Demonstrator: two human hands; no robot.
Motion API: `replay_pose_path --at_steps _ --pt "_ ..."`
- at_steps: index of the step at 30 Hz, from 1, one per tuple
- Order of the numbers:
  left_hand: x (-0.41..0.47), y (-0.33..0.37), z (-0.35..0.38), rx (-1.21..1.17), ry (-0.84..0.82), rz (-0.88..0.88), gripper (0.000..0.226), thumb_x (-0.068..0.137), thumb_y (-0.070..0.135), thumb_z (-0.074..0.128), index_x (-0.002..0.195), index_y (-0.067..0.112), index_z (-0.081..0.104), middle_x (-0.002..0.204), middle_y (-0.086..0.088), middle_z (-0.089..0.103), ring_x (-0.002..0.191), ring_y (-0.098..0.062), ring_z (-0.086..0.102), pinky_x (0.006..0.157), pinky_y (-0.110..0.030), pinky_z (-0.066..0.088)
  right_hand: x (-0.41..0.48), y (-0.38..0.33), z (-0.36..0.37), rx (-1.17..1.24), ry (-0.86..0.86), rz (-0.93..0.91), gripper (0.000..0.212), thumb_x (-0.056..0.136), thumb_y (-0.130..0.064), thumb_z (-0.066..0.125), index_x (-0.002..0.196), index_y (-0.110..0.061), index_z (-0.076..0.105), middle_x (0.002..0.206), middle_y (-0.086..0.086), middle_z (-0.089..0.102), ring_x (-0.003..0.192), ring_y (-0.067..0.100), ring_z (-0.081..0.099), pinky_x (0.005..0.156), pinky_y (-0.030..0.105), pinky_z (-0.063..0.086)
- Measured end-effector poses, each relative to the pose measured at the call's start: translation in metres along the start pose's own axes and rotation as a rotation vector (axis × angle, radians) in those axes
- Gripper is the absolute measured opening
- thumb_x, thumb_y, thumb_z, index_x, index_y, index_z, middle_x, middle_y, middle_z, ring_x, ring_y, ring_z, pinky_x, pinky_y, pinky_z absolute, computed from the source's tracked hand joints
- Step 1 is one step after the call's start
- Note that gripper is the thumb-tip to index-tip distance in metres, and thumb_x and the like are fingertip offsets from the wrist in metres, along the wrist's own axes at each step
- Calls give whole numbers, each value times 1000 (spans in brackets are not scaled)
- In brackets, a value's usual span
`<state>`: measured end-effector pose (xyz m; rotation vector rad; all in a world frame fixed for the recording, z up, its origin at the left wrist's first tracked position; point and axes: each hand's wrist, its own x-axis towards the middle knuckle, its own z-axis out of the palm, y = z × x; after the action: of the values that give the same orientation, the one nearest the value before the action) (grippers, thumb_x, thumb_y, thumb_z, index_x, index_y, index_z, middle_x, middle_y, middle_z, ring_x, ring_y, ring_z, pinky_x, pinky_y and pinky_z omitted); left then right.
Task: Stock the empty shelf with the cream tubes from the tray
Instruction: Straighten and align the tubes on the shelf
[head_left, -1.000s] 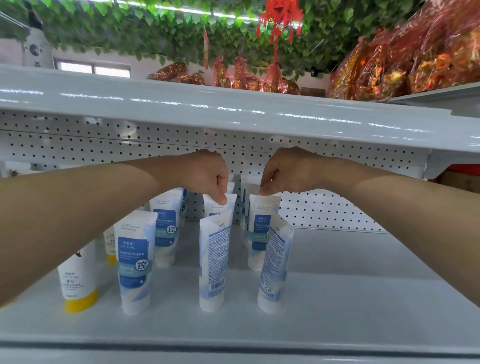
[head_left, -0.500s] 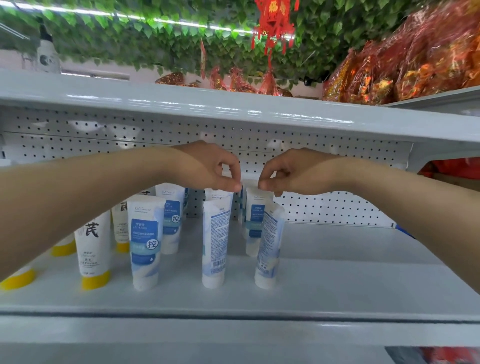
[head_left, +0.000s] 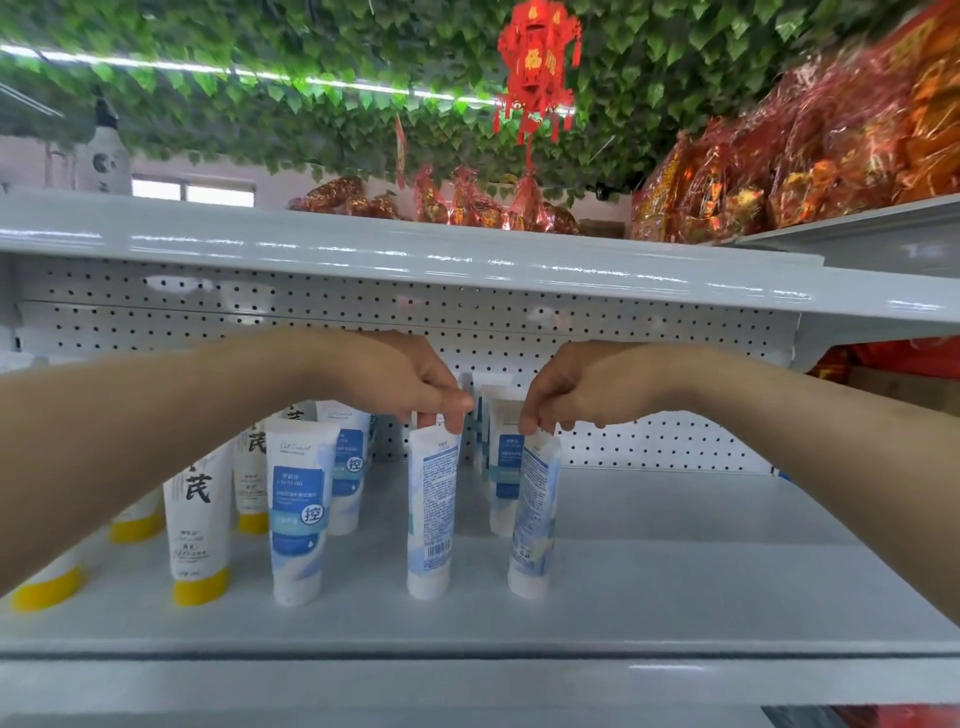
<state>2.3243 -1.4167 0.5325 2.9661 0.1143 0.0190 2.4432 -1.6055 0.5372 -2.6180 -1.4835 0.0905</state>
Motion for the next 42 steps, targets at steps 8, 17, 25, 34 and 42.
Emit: replay_pose_path --at_steps 8,17,25,34,42 --pt "8 -6 -2 -62 -11 -8 17 89 19 64 100 29 72 81 19 69 79 3 60 73 -16 44 9 7 4 5 79 -11 12 87 -23 72 91 -33 76 59 -30 61 60 -12 56 52 3 36" --pt "19 -3 3 77 130 -8 13 79 37 75 83 25 72 80 17 66 77 -1 58 63 -18 42 14 6 4 14 112 17 6 82 -31 78 86 -35 75 77 -25 65 71 -5 57 62 13 40" --pt "20 3 5 142 94 -19 17 78 39 76 73 28 63 75 15 61 70 -2 53 59 -20 40 12 1 7 -16 117 57 9 84 -35 74 90 -29 75 89 -16 69 85 4 62 77 24 51" --pt "21 9 2 216 82 -11 19 80 39 74 73 28 61 77 14 60 71 -3 54 58 -19 41 6 -7 4 -81 92 89 14 87 -34 71 95 -22 74 94 -9 70 91 12 64 83 29 54" --pt "19 7 2 213 86 26 15 80 36 75 78 24 65 76 16 60 71 -2 54 59 -17 40 1 -9 3 -133 79 76 15 88 -32 70 97 -22 75 94 -8 69 90 13 62 80 27 51"
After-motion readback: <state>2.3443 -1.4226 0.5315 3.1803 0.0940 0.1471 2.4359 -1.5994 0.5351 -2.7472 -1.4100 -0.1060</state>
